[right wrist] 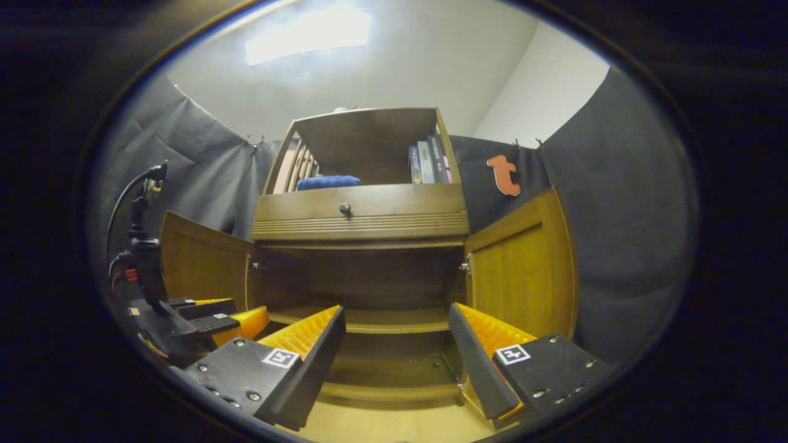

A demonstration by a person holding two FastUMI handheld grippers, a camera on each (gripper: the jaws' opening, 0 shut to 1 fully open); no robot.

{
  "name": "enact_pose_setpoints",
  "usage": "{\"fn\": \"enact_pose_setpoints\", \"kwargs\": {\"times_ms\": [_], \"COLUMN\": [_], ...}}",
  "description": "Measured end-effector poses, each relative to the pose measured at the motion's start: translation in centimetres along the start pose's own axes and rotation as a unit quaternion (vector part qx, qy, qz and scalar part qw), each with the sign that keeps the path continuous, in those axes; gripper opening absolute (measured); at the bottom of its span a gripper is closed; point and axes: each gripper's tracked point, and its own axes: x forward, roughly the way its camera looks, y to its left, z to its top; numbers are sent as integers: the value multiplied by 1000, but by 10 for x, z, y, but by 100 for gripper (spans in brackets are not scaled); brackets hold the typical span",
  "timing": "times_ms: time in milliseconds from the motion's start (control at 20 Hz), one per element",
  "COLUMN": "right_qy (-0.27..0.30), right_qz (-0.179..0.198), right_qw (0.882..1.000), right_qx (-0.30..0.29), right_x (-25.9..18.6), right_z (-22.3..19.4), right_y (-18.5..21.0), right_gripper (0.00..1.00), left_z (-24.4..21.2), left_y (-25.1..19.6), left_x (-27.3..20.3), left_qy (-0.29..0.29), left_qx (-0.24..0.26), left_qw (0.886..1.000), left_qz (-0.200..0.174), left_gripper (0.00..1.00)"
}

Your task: Open the right door of the double-door shoe cabinet with the right hand, and open the left door with the left hand.

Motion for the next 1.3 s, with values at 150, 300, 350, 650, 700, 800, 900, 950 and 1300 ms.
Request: {"fn": "enact_pose_setpoints", "kwargs": {"times_ms": [150, 300, 350, 650, 700, 800, 900, 950, 1300], "right_qy": [14, 32, 39, 52, 54, 60, 67, 69, 76], "right_qz": [-5, 0, 3, -10, -11, -10, -11, -9, 4], "right_qw": [1000, 999, 999, 998, 998, 998, 998, 997, 997], "right_qx": [-11, -16, -18, -21, -20, -20, -19, -16, -23], "right_x": [25, 43, 49, 83, 91, 105, 115, 121, 133], "right_z": [-18, -41, -49, -69, -72, -81, -90, -95, -101], "right_y": [2, 11, 14, 8, 6, 5, 2, 4, 15], "right_gripper": [100, 100, 100, 96, 96, 96, 97, 96, 100], "left_z": [-8, -15, -16, -36, -42, -50, -55, -56, -46], "left_y": [12, 24, 28, 14, 9, 9, 3, 3, 31], "left_x": [16, 28, 33, 63, 70, 80, 85, 84, 83], "left_qy": [9, 14, 12, 19, 24, 29, 34, 39, 28], "left_qx": [-6, -1, 2, -2, 6, 14, 13, 16, 32], "left_qw": [1000, 999, 999, 999, 999, 999, 999, 999, 998], "left_qz": [10, 32, 41, 40, 33, 40, 28, 22, 55], "left_gripper": [92, 92, 95, 95, 92, 92, 92, 95, 95]}}
